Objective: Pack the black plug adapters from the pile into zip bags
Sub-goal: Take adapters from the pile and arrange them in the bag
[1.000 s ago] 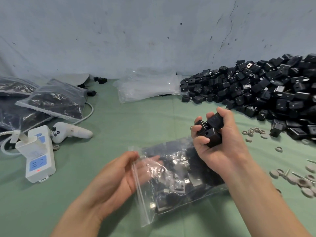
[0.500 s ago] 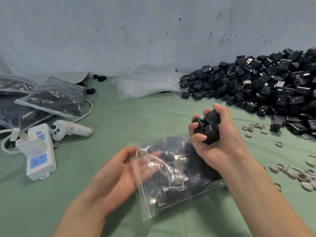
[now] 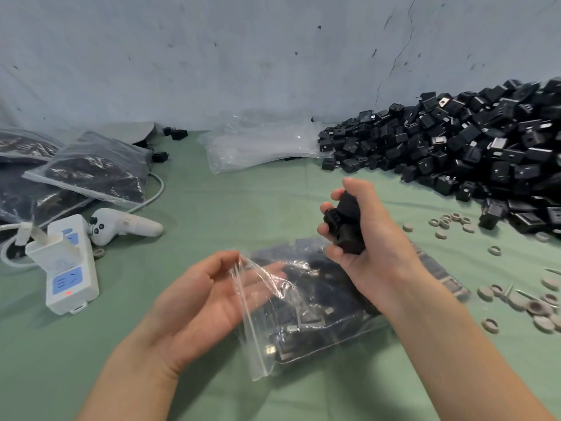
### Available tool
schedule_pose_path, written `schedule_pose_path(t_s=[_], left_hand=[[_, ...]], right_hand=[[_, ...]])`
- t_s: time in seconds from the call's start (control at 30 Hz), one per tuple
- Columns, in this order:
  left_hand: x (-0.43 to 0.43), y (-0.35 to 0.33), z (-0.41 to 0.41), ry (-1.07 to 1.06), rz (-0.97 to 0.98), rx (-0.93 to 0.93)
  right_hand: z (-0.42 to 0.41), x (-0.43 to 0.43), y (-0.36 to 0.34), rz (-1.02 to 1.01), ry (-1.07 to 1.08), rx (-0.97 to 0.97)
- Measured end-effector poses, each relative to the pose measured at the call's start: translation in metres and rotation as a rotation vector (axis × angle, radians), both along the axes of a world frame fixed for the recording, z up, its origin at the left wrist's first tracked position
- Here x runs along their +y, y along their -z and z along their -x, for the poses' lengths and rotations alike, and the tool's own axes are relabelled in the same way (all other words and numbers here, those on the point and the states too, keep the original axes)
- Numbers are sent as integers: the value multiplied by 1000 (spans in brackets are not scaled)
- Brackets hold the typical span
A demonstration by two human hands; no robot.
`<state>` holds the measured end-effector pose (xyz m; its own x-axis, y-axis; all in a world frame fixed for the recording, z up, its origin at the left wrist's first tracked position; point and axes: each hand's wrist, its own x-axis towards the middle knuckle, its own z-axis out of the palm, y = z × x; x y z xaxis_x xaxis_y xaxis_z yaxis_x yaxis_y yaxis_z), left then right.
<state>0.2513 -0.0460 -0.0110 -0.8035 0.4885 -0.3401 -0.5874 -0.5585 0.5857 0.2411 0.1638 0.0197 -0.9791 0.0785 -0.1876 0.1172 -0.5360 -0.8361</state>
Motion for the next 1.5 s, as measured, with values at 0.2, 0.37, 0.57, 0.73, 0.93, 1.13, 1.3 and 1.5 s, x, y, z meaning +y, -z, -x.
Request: schedule_pose_path(t_s=[0.2, 0.37, 0.57, 0.73, 0.93, 1.13, 1.3, 1.5], left_hand=[[2, -2, 0, -135, -4, 2], [19, 1, -2, -201, 218, 149], [33, 2, -1, -198, 388, 213], [24, -1, 1, -231, 336, 207], [22, 3, 0, -122, 251, 227], [23, 5, -3, 9, 27, 241], [30, 6, -3, 43, -152, 200], [35, 6, -1, -99, -196, 70]], right_hand=[[-2, -6, 2, -204, 73, 120], [0, 0, 5, -401, 193, 233], [0, -5, 13, -689, 167, 289], [-1, -18, 12, -744, 123, 374], [-3, -37, 18, -674, 21, 366], [-1, -43, 23, -740, 48, 365], [1, -49, 26, -770, 29, 344], [2, -48, 24, -699, 29, 316]])
